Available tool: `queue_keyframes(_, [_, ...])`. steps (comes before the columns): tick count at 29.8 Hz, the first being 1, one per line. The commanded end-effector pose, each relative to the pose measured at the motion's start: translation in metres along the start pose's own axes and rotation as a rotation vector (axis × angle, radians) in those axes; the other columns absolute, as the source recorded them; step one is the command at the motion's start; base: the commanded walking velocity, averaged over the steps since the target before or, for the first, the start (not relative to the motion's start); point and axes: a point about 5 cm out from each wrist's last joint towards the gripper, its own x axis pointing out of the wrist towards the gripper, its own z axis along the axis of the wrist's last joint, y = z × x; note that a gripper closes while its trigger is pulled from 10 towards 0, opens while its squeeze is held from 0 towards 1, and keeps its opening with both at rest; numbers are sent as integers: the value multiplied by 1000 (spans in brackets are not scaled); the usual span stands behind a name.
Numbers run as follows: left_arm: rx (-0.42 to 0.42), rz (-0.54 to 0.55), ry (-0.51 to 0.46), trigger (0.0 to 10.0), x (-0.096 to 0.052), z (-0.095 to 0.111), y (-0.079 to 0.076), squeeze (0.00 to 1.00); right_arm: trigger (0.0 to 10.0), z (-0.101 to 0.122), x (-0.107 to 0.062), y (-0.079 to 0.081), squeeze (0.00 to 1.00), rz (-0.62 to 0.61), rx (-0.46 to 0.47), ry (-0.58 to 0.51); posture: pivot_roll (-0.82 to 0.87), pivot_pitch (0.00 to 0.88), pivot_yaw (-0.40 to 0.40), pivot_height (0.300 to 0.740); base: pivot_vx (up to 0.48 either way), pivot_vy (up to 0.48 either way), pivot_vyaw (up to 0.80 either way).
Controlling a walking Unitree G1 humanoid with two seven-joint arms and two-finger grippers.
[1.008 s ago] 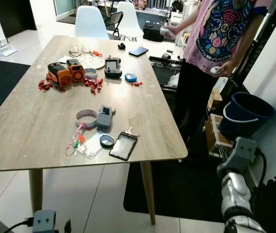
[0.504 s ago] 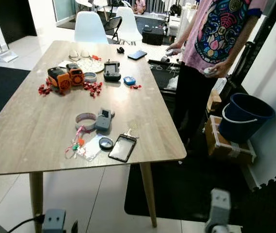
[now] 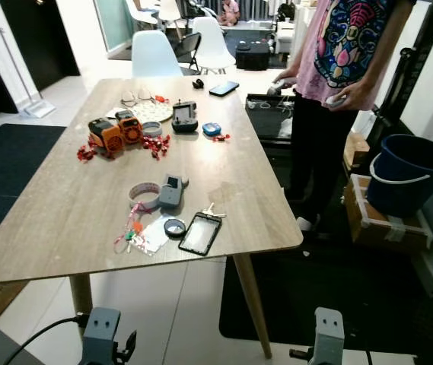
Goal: Hang keys on a hook
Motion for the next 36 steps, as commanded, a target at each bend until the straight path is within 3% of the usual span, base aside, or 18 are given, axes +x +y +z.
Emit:
queue_keyframes(1, [28, -2, 35, 10000, -2, -5, 7, 0, 10000, -3, -1, 1, 0, 0, -16, 3, 121, 31, 31, 740, 0, 0, 0])
queue_keyframes(12, [24, 22, 79, 10000, -4, -13, 4, 0, 10000, -6, -1, 7, 0, 11, -53, 3, 115, 30, 16, 740, 0, 0, 0])
queue_keyframes(25, [-56, 44, 160, 10000, -6, -24, 6, 0, 10000, -5, 0, 18, 0, 49, -90, -7, 66, 15, 7, 740, 0, 0, 0])
queue_keyframes(36, [-79, 42, 213, 10000, -9, -31, 6, 0, 10000, -6, -1, 16, 0, 36, -132, -5, 30, 0, 0, 740, 0, 0, 0])
